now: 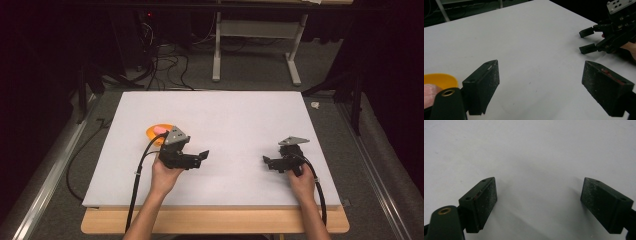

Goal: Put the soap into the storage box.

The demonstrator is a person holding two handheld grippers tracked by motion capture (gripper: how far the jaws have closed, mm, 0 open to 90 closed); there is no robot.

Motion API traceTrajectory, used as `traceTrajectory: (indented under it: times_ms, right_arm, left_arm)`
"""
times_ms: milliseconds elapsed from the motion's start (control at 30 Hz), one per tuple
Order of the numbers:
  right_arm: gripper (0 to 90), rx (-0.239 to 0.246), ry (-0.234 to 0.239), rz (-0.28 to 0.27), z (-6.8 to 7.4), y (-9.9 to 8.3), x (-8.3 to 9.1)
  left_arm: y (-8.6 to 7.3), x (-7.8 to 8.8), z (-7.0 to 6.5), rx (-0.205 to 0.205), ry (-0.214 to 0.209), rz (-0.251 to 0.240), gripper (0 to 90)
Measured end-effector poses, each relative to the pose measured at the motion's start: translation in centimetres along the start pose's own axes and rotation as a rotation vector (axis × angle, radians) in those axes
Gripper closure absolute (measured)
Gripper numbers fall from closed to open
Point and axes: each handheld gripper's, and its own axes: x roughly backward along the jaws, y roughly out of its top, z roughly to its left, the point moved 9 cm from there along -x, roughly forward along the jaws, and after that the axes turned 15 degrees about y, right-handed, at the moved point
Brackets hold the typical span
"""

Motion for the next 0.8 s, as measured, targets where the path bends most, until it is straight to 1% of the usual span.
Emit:
traceTrajectory:
  times_ms: [67, 233, 267, 400, 467, 600, 800]
  right_arm:
    - [14.4, 0.001, 0.000, 0.001, 0.0, 0.0, 0.0]
    - [14.4, 0.002, 0.000, 0.001, 0.0, 0.0, 0.0]
    - [14.4, 0.002, 0.000, 0.001, 0.0, 0.0, 0.0]
    - [14.4, 0.001, 0.000, 0.001, 0.0, 0.0, 0.0]
    - [14.4, 0.001, 0.000, 0.001, 0.0, 0.0, 0.0]
    - [14.4, 0.001, -0.001, 0.001, 0.0, 0.0, 0.0]
    - [14.4, 0.004, -0.001, 0.001, 0.0, 0.0, 0.0]
  left_arm:
    - [-0.3, -0.1, -0.3, 0.001, -0.008, 0.008, 15.4]
    - [-0.8, -0.3, -1.0, -0.020, -0.020, 0.023, 15.6]
    - [-0.9, -0.4, -1.2, -0.016, -0.024, 0.022, 15.7]
    - [-1.4, -0.5, -1.7, -0.027, -0.036, 0.031, 15.9]
    - [-1.6, -0.7, -2.0, -0.023, -0.045, 0.035, 16.2]
    - [-2.2, -1.2, -2.5, -0.033, -0.040, 0.046, 16.3]
    - [-3.1, -2.1, -3.0, -0.021, -0.052, 0.069, 16.4]
